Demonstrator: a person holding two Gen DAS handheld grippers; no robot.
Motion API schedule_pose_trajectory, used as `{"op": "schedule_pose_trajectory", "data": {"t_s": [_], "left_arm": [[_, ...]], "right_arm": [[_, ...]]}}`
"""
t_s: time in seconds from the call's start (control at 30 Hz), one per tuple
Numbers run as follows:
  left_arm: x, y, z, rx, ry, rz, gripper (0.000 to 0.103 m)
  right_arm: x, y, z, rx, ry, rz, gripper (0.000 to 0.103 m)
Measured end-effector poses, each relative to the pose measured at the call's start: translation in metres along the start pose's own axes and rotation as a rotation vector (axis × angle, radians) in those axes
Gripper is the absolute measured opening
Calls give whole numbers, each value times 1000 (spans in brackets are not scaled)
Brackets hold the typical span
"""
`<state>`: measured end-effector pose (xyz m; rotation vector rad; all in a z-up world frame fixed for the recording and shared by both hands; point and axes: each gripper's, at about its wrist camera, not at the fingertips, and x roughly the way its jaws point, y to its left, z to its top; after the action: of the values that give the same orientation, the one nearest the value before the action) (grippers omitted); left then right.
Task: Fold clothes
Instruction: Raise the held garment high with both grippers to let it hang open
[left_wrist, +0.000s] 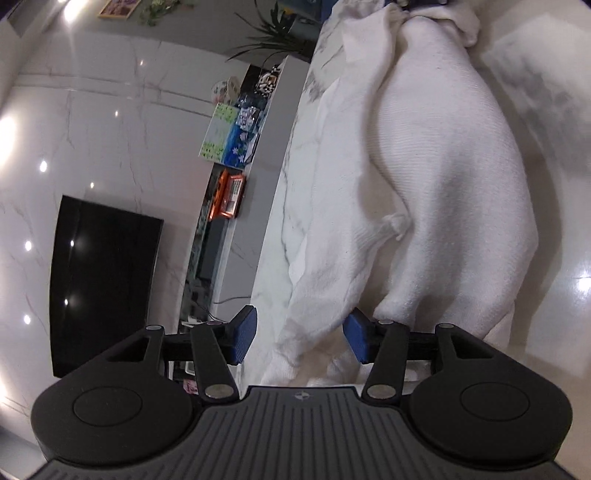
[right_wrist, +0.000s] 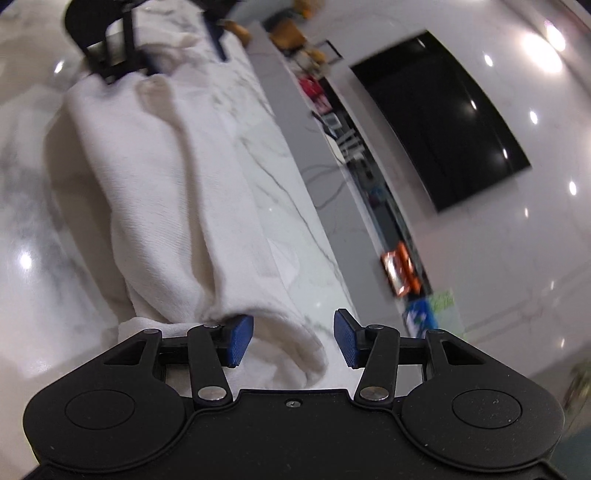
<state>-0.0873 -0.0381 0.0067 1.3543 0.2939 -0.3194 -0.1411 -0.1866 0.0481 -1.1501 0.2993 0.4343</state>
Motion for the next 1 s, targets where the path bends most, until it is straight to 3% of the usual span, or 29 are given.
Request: {"op": "schedule_pose_trajectory", "data": {"t_s": [0.07,0.13,0.2,0.33,0.47,0.6,0.73,1.0], "left_arm": [[1,-2,0,-3,-9,0,47],[0,-4,0,-7,-15,7,41],[-2,-4,2,-22,-26,9,36],[-1,8,1,-106,-26,-8,19],[-1,38,-3,-300,-24,-70,6],[-2,63,-7,-468,-39,-102,5],[-13,84,-8,-565,-50,-56,4],[-73,152,8,-649,-74,134,4]], "right_arm": [[1,2,0,-8,-7,9,34],[2,3,0,-13,-6,11,14],[2,3,-1,-11,-4,4,8],[-2,-9,-2,71,-17,-6,4],[-5,-27,-1,200,-34,-25,3],[-9,-38,-1,294,-58,-76,3],[-22,-45,3,372,-105,-168,2],[-77,-55,28,395,-168,-383,2]]}}
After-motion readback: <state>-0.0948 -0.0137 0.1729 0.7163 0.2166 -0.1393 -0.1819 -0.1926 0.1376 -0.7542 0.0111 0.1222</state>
